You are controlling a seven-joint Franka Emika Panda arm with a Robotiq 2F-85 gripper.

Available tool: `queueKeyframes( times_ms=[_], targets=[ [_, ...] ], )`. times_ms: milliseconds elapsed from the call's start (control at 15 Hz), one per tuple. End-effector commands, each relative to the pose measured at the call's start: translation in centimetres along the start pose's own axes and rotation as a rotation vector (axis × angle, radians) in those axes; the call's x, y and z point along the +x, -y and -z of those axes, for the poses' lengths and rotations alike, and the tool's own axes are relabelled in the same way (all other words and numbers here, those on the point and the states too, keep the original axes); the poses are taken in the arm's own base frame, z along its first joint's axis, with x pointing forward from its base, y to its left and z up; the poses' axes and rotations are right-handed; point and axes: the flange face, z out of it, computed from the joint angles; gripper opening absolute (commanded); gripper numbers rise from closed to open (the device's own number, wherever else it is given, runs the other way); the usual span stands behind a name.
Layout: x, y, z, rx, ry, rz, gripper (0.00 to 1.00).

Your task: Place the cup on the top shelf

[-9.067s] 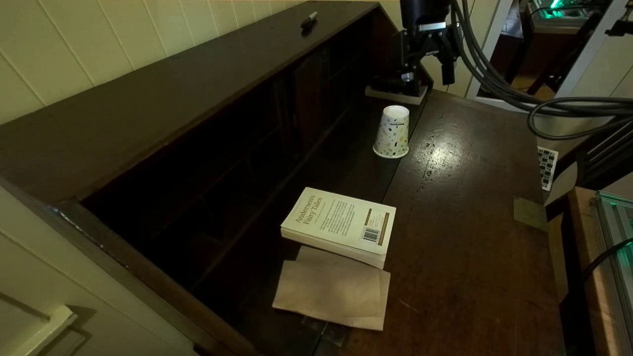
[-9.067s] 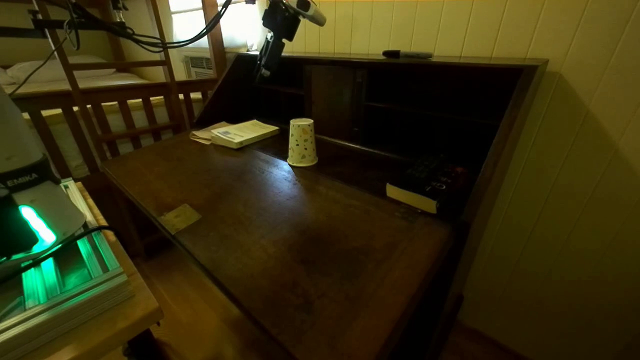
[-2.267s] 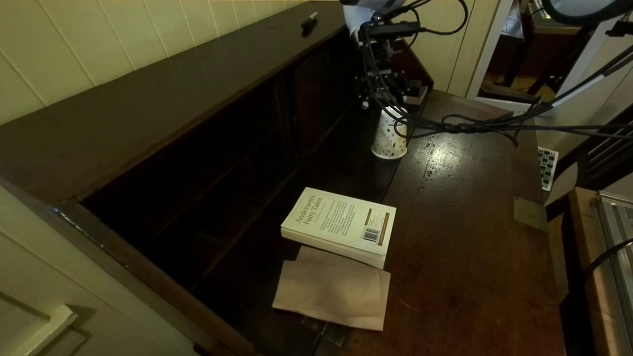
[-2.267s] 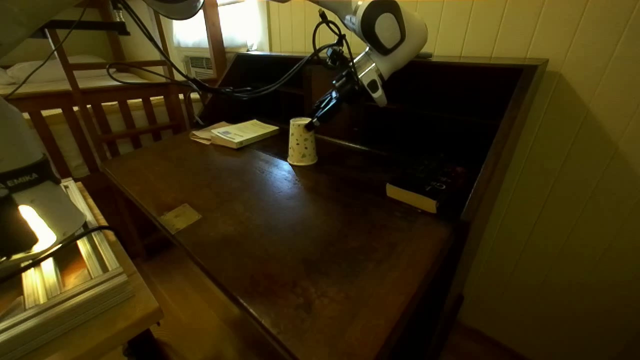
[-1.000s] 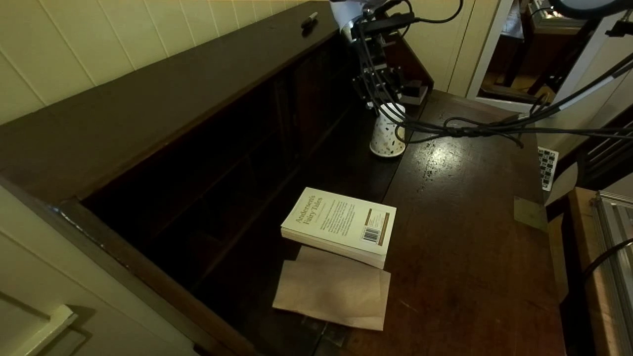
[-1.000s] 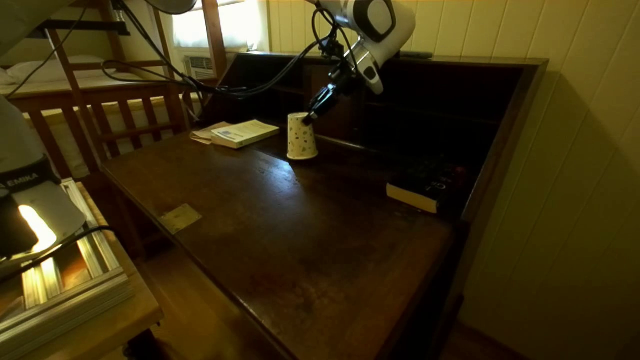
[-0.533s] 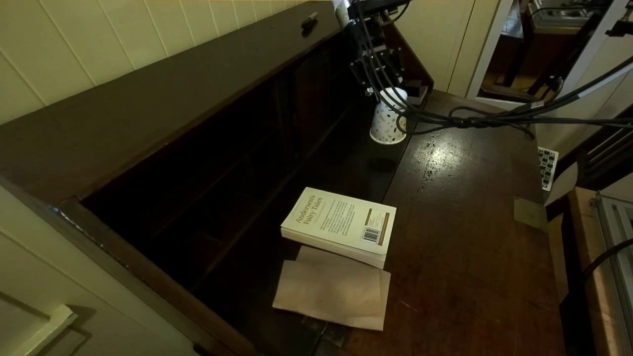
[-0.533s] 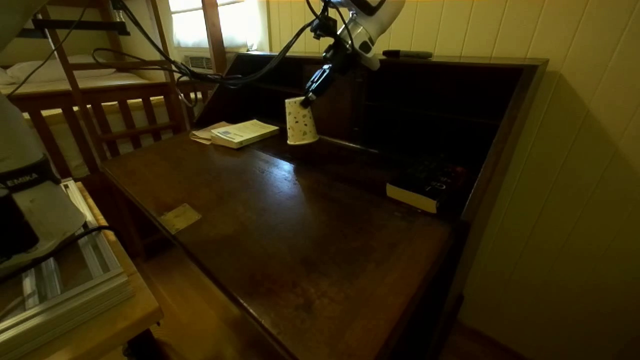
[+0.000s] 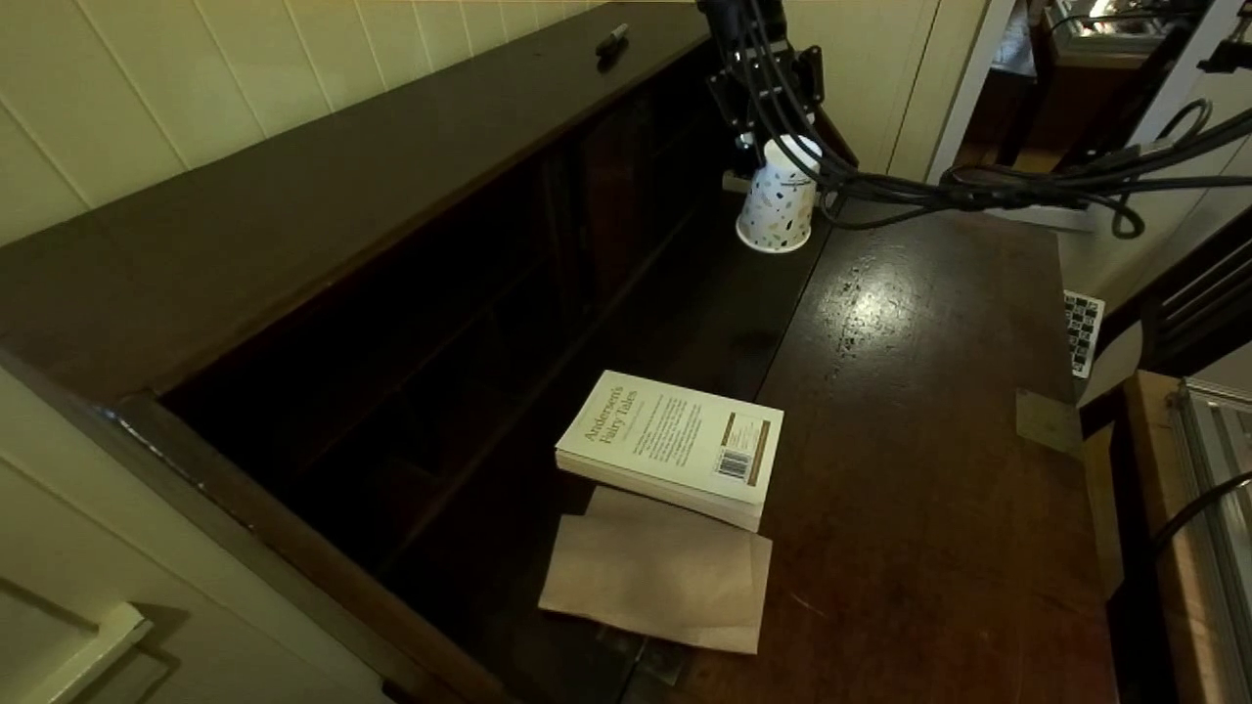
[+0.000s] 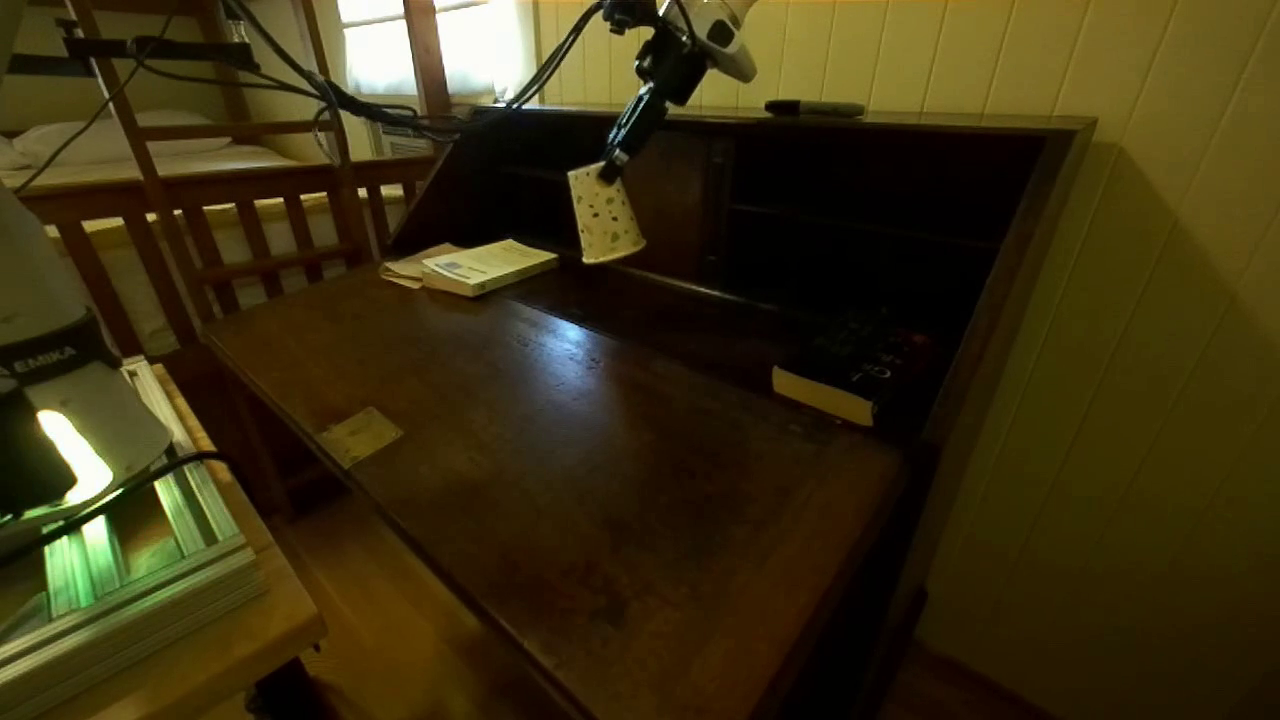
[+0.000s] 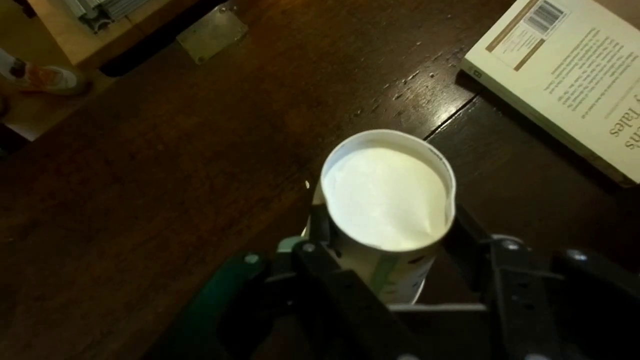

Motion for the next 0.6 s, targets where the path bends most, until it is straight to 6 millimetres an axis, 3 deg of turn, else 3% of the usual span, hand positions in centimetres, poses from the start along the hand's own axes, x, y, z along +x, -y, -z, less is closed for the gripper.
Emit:
queueKeyframes(
  times_ms=[0, 267, 533],
  targets=[
    [-4.6, -0.1, 1.1, -0.028, -0.14, 0.038, 0.34],
    [-8.3, 0.6, 2.4, -0.037, -0.315, 0.062, 0.34],
    [-11.7, 0.6, 2.1, -0.035, -0.45, 0.085, 0.34]
  ],
)
